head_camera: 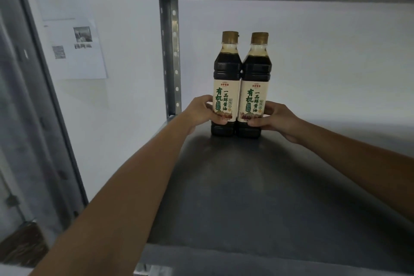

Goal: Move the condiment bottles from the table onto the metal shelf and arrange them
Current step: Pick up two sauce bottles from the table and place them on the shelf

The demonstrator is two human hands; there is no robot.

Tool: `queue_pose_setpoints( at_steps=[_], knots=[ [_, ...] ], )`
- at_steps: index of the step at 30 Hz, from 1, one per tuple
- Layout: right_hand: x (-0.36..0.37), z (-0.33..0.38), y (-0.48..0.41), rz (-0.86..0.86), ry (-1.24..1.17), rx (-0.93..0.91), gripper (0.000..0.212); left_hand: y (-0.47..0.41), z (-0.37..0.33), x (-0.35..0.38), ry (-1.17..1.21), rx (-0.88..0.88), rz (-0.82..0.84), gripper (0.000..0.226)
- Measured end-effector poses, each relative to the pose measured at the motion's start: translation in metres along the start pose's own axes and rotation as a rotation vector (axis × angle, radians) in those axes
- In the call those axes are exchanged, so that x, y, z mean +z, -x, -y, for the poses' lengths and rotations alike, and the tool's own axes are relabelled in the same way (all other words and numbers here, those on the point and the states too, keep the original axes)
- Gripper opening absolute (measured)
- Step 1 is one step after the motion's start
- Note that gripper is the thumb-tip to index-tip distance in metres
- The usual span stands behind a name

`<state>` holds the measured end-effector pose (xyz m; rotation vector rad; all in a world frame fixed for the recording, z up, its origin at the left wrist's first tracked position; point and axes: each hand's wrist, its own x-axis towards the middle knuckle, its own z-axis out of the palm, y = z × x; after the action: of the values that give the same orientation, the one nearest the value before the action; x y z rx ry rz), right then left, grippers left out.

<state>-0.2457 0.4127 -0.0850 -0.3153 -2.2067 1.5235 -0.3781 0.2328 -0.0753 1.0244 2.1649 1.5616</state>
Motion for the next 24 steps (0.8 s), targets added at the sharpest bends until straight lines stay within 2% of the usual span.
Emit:
queue_pose_setpoints(
  at_steps=[7, 24],
  knots=[
    [0.023, 0.000, -0.028, 0.040, -0.005, 0.007, 0.063, 0.000, 0.013, -0.020, 0.179, -0.038, -0.064, 0.057],
    [0.024, -0.002, -0.033, 0.079, 0.017, -0.022, 0.061, 0.007, 0.010, -0.028, 0.125, -0.043, -0.085, 0.049]
  ],
)
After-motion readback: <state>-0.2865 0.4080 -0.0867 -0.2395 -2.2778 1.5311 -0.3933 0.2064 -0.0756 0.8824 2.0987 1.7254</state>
